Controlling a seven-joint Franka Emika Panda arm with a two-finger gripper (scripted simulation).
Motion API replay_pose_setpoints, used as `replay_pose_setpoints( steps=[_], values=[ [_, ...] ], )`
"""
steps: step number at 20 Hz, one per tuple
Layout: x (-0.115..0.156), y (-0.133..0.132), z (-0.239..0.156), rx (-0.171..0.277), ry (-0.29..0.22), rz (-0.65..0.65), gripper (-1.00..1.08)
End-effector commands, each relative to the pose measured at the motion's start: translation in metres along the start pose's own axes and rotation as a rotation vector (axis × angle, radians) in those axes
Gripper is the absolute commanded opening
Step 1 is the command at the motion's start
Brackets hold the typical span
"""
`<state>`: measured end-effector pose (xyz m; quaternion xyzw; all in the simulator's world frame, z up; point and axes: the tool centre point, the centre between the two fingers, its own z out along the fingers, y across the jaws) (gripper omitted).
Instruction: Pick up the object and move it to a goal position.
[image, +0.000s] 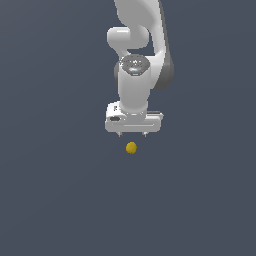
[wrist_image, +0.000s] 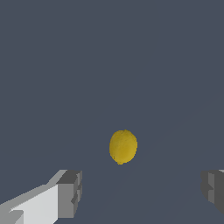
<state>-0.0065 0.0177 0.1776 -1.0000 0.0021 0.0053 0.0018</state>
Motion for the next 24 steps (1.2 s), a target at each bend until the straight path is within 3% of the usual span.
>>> replay_pose_setpoints(
  steps=[1, 10, 24],
  values=[
    [0.000, 0.000, 0.000, 0.000, 0.000, 0.000, 1.00],
    [-0.009, -0.012, 0.004, 0.019, -0.036, 0.014, 1.00],
    [-0.009, -0.008, 0.021, 0.012, -0.027, -0.089, 1.00]
  ],
)
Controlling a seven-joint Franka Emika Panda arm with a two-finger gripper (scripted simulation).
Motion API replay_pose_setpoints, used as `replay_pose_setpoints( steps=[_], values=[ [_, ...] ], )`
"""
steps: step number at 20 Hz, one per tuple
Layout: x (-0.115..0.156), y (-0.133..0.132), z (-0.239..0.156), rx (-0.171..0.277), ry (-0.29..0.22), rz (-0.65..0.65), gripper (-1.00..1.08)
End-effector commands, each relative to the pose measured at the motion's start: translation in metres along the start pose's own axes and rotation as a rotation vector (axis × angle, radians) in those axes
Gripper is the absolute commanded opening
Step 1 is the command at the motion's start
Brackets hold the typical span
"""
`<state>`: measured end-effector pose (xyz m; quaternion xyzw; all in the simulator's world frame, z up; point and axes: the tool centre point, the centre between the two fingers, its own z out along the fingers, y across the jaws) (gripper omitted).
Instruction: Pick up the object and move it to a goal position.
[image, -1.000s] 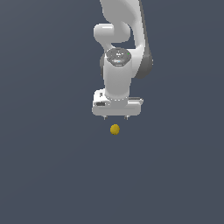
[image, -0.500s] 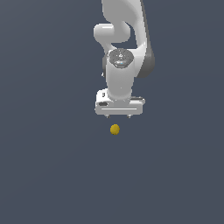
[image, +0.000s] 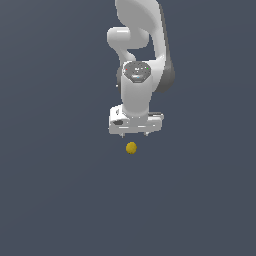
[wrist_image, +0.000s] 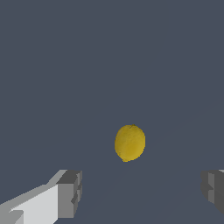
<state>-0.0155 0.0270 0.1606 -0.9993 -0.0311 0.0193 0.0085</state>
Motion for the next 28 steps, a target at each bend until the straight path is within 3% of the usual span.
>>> replay_pose_setpoints(
  steps=[1, 16, 28],
  values=[
    [0.000, 0.001, 0.007, -0.003, 0.003, -0.041, 1.00],
    [-0.006, 0.010, 0.066, -0.024, 0.026, -0.400, 1.00],
    [-0.009, 0.011, 0.082, -0.028, 0.033, -0.508, 1.00]
  ],
)
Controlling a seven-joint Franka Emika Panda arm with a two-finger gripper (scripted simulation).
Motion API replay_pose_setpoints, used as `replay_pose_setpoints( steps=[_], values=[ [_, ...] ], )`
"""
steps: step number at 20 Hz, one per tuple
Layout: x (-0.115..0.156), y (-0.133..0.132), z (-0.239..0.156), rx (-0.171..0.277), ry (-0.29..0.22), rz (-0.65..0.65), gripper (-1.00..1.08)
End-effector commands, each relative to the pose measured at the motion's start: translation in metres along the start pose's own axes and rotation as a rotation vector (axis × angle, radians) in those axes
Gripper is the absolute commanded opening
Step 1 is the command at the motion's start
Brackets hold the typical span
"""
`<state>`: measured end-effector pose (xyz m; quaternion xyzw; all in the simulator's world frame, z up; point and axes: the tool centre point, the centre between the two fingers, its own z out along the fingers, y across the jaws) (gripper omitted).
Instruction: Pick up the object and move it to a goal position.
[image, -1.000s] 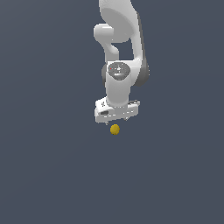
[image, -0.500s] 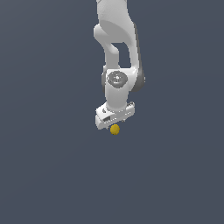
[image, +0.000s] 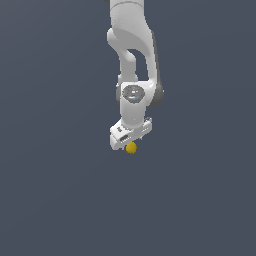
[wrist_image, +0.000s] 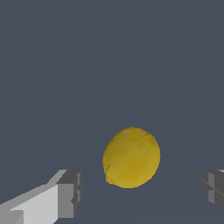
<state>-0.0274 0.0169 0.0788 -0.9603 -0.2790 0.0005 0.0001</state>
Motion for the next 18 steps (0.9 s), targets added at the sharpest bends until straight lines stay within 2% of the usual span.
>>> replay_pose_setpoints(
  steps=[1, 18],
  values=[
    [0.000, 0.000, 0.000, 0.000, 0.000, 0.000, 1.00],
    [0.000, 0.000, 0.050, 0.000, 0.001, -0.005, 1.00]
  ],
)
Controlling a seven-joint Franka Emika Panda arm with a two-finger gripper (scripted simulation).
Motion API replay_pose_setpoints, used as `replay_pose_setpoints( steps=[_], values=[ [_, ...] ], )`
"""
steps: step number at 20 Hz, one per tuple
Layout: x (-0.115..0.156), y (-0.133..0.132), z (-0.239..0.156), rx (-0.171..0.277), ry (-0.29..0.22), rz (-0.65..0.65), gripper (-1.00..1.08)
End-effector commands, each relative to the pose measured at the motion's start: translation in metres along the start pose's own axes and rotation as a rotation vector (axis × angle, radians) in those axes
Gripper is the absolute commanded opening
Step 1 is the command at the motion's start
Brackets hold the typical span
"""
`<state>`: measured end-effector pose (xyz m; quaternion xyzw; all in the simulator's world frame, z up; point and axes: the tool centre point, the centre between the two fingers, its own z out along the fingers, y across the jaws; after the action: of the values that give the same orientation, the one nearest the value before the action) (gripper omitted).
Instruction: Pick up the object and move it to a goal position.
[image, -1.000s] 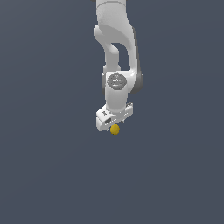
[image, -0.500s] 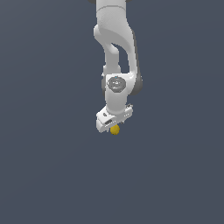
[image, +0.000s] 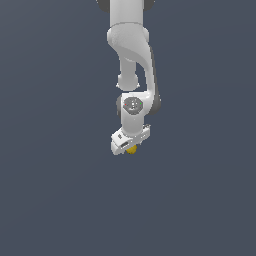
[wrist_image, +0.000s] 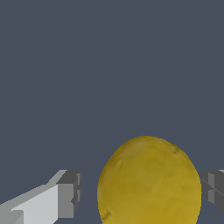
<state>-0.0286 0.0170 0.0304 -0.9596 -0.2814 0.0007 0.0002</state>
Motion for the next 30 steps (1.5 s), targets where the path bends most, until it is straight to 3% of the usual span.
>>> replay_pose_setpoints(
  steps=[1, 2, 18, 30],
  values=[
    [0.001, 0.001, 0.002, -0.001, 0.001, 0.000, 1.00],
    [0.001, 0.001, 0.002, -0.001, 0.001, 0.000, -1.00],
    [0.007, 0.002, -0.007, -0.002, 0.001, 0.001, -1.00],
    [0.053, 0.006, -0.071, 0.000, 0.002, 0.000, -1.00]
  ],
)
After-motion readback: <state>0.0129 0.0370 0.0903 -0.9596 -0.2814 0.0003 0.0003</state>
